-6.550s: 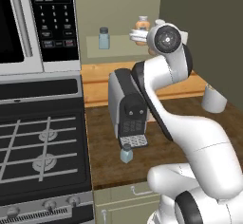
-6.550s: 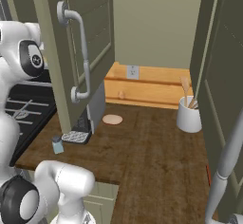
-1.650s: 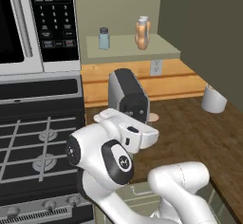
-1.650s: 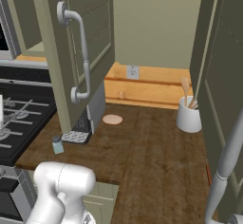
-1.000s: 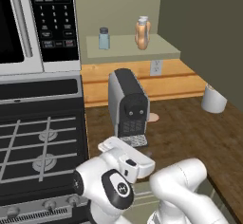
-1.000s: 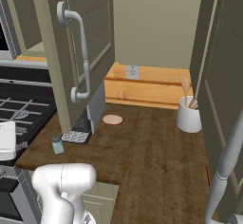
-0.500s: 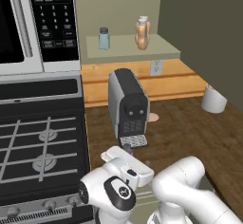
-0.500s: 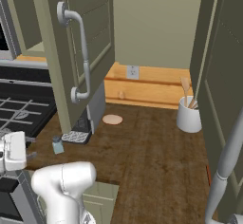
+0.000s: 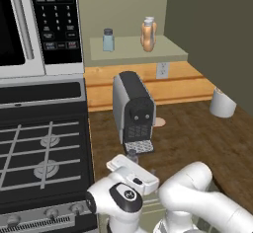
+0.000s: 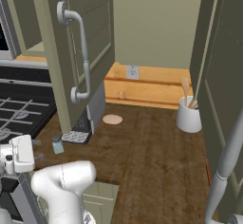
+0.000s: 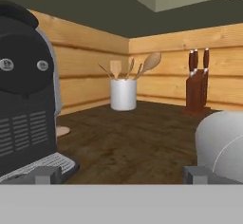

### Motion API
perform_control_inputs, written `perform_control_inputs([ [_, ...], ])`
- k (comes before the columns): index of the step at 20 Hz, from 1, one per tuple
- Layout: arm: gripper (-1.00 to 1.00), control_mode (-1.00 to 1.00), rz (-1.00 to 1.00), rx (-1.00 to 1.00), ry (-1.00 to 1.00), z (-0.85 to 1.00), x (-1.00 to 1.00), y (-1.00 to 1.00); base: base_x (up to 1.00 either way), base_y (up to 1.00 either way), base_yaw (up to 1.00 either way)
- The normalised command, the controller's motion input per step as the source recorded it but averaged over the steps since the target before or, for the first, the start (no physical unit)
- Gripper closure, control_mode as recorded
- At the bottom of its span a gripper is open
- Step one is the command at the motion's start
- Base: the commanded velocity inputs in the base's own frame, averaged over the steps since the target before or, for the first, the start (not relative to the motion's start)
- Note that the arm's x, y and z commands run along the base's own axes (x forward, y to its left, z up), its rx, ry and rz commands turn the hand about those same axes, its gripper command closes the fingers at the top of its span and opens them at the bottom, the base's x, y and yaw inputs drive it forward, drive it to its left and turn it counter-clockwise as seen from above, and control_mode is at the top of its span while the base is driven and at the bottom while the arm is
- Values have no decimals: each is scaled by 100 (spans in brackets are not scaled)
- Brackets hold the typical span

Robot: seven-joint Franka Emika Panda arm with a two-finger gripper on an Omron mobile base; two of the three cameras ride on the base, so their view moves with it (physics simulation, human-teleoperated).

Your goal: Put the shaker and condiment bottle from the counter next to their counterparts in the cabinet.

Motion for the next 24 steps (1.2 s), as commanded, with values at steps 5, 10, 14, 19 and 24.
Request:
perform_control_inputs([
  [5,-100,-100,0,-4,0,-27,35,12,0,0,0],
  [10,-100,-100,0,-4,3,-9,32,18,0,0,0],
  [14,-100,-100,0,-2,5,-3,7,19,0,0,0],
  [19,-100,-100,0,-2,6,-10,5,19,0,0,0],
  [24,-100,-100,0,0,3,-8,21,0,0,0,0],
])
